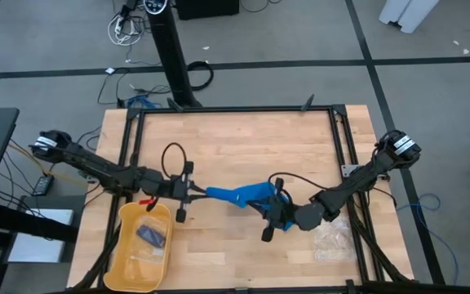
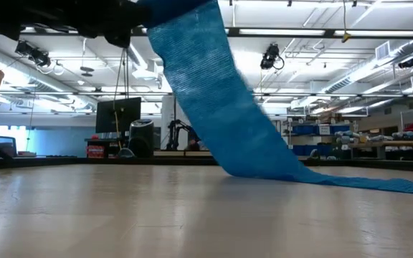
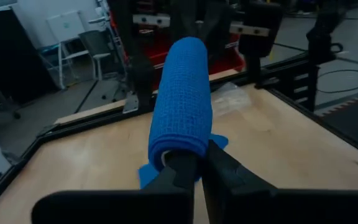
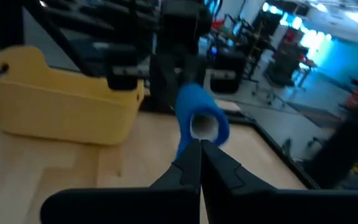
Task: Roll bandage
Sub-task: Roll the blue bandage
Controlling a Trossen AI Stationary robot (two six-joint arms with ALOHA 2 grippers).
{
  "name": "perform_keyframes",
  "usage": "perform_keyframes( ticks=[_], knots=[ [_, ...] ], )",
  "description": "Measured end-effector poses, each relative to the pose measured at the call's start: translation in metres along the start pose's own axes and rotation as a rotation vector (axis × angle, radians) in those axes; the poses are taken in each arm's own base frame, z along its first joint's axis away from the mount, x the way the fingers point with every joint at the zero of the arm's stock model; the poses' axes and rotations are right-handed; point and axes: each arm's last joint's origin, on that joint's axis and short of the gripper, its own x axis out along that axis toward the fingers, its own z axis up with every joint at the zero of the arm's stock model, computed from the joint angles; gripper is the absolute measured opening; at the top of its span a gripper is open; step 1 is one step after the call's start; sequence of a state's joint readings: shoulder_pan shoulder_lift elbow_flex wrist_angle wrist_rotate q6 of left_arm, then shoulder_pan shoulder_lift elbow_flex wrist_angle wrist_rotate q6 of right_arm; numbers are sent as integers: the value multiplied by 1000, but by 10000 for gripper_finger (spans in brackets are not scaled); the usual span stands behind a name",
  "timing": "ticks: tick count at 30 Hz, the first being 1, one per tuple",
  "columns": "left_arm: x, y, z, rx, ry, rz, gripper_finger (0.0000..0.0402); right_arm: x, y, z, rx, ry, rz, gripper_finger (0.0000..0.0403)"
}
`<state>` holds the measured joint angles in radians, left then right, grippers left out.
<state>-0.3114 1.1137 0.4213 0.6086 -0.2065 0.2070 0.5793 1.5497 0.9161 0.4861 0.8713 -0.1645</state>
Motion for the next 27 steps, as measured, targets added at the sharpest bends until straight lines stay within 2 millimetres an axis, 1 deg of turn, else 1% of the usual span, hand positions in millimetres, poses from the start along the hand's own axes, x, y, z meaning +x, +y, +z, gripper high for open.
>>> perform_keyframes(
  ticks=[5,7,11,18,22,27],
  knots=[
    [-1,-4,2,-4,-3,30,16,0,2,4,6,-37,70,1],
    [-1,-4,2,-10,-6,30,16,1,1,3,6,-36,67,0],
    [0,-4,0,-27,1,28,16,8,-6,3,11,-34,48,0],
    [2,-5,-1,-33,-1,19,16,21,-18,0,14,-30,69,0],
    [2,-5,2,-41,-8,20,16,25,-20,-1,20,-34,103,0],
    [6,-4,10,-50,-6,19,16,28,-23,-2,28,-33,115,0]
  ],
)
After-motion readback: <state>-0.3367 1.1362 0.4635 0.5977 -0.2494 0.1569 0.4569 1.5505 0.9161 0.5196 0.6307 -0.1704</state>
